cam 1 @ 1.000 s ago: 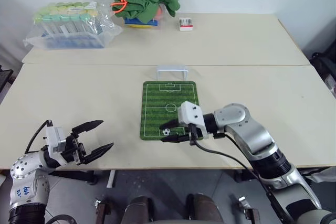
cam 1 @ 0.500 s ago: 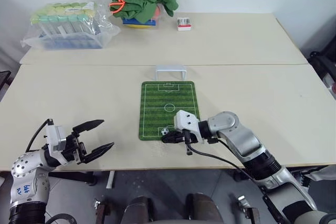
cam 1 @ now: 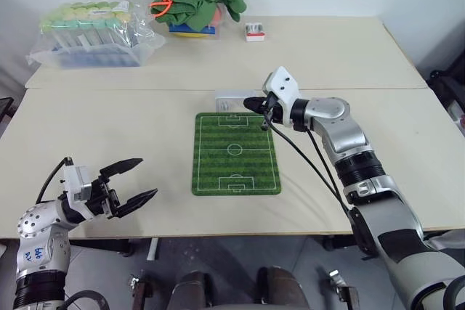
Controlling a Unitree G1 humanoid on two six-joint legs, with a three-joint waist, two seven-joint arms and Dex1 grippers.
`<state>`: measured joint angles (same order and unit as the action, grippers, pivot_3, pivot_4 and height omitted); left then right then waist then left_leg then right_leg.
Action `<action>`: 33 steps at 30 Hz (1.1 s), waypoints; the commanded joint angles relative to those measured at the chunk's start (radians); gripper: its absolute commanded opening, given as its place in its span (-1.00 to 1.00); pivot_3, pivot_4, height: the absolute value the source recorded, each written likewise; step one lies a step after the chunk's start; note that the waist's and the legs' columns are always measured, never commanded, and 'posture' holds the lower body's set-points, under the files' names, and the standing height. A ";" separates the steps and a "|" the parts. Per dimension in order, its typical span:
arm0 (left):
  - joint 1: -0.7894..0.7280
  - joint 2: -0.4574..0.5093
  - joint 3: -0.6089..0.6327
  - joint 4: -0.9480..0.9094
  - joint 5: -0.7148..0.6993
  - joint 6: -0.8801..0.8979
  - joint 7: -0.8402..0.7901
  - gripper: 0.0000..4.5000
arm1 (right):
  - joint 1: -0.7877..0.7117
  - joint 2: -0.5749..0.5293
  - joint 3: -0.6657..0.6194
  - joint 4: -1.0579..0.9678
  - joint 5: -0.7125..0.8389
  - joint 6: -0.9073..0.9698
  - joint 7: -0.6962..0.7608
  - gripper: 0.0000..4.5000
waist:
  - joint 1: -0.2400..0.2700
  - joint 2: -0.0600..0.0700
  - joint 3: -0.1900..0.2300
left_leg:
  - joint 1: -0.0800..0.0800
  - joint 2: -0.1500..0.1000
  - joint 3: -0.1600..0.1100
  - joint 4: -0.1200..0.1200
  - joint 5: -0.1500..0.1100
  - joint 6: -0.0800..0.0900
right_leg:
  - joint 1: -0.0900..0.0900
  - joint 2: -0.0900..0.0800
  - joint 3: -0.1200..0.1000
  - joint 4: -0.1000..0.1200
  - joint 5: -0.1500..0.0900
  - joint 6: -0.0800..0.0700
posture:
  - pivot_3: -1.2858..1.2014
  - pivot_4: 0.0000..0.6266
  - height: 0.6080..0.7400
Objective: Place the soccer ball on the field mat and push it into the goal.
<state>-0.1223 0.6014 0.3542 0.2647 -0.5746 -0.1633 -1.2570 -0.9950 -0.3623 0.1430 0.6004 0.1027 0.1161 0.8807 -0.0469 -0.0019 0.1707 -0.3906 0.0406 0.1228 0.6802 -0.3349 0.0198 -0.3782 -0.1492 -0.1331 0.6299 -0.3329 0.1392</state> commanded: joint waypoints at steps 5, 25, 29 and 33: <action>-0.066 -0.013 0.056 0.031 -0.031 0.004 0.088 1.00 | 0.062 -0.134 -0.071 -0.114 0.089 0.016 0.199 -0.98 | -0.004 0.000 0.000 | 0.000 0.000 -0.002 0.001 0.000 0.000 | 0.002 0.000 0.000 0.000 0.000 0.000 | 0.03 -0.52 1.00; 0.172 0.167 0.275 -0.110 -0.100 0.350 0.237 1.00 | 0.303 -0.443 -0.239 0.133 0.202 -0.210 0.628 0.99 | -0.005 -0.001 0.001 | 0.002 0.006 0.002 0.003 0.000 0.000 | 0.003 0.000 0.003 -0.002 0.000 0.000 | 0.03 -0.52 1.00; 0.192 0.176 0.304 -0.125 -0.082 0.333 0.242 1.00 | 0.317 -0.443 -0.250 0.156 0.197 -0.198 0.587 0.99 | -0.001 0.000 0.001 | 0.002 0.005 0.002 0.003 0.000 0.000 | 0.003 -0.001 0.003 -0.002 0.000 0.000 | 0.03 -0.52 1.00; 0.186 0.183 0.322 -0.116 -0.088 0.363 0.281 1.00 | 0.373 -0.448 -0.268 0.107 0.208 -0.161 0.569 0.99 | 0.001 0.000 0.001 | 0.002 0.006 0.002 0.002 0.000 0.000 | 0.003 0.000 0.002 -0.002 0.000 0.000 | 0.03 -0.52 1.00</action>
<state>0.0642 0.7628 0.6330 0.1678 -0.6595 0.1979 -0.9929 -0.6420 -0.7865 -0.0943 0.7476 0.2941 -0.0598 1.4557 -0.0454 -0.0022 0.1718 -0.3887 0.0463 0.1246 0.6825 -0.3350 0.0199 -0.3754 -0.1494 -0.1308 0.6281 -0.3329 0.1393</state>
